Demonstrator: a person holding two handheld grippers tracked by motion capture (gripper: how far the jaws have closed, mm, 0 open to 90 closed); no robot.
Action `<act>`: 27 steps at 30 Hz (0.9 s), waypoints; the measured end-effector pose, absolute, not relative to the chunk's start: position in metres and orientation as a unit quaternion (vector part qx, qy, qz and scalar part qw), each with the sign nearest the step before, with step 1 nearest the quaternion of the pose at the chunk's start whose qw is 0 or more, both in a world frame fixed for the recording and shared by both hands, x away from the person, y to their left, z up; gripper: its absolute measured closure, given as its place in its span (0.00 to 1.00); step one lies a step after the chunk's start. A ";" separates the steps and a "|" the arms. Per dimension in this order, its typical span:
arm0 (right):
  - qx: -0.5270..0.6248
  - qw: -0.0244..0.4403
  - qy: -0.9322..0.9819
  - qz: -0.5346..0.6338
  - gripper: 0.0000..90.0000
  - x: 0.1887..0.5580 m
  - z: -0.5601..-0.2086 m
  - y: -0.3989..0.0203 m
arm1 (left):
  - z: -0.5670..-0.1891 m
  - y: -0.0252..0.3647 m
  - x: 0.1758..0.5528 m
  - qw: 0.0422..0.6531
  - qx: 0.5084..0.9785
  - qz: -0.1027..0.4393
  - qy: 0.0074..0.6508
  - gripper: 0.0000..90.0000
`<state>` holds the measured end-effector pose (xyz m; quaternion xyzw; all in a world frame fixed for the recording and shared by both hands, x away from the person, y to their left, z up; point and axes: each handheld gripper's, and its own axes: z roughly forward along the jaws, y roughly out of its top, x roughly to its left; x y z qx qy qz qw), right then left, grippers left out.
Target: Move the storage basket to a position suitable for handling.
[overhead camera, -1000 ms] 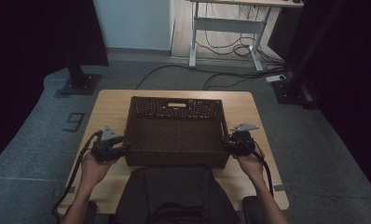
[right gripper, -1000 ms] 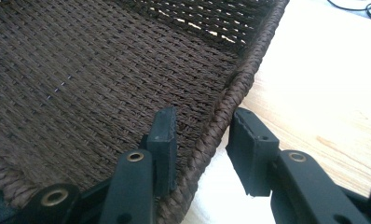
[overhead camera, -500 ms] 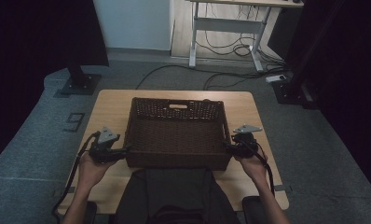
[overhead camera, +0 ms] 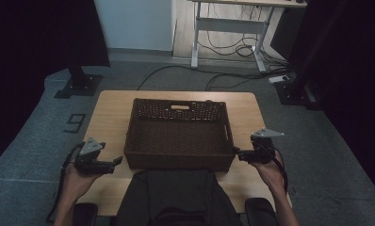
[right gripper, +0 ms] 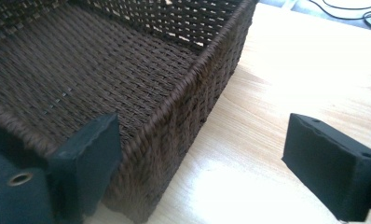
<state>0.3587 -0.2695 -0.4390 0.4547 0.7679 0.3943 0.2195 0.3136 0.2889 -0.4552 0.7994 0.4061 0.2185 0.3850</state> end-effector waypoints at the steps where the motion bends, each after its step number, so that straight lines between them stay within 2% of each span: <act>1: 0.458 0.224 0.765 0.395 0.10 0.356 -0.440 -0.273 | -0.459 0.291 0.313 0.384 0.798 0.219 0.409 0.11; 7: 0.468 0.219 0.762 0.391 0.00 0.348 -0.454 -0.287 | -0.486 0.300 0.315 0.371 0.799 0.209 0.426 0.07; 12: 0.487 0.207 0.766 0.365 0.00 0.351 -0.482 -0.291 | -0.507 0.299 0.321 0.350 0.810 0.200 0.426 0.00; 19: 0.500 0.222 0.768 0.333 0.00 0.355 -0.517 -0.288 | -0.531 0.299 0.327 0.341 0.815 0.185 0.431 0.00; 27: 0.504 0.218 0.772 0.321 0.00 0.357 -0.544 -0.287 | -0.546 0.293 0.330 0.320 0.829 0.172 0.427 0.00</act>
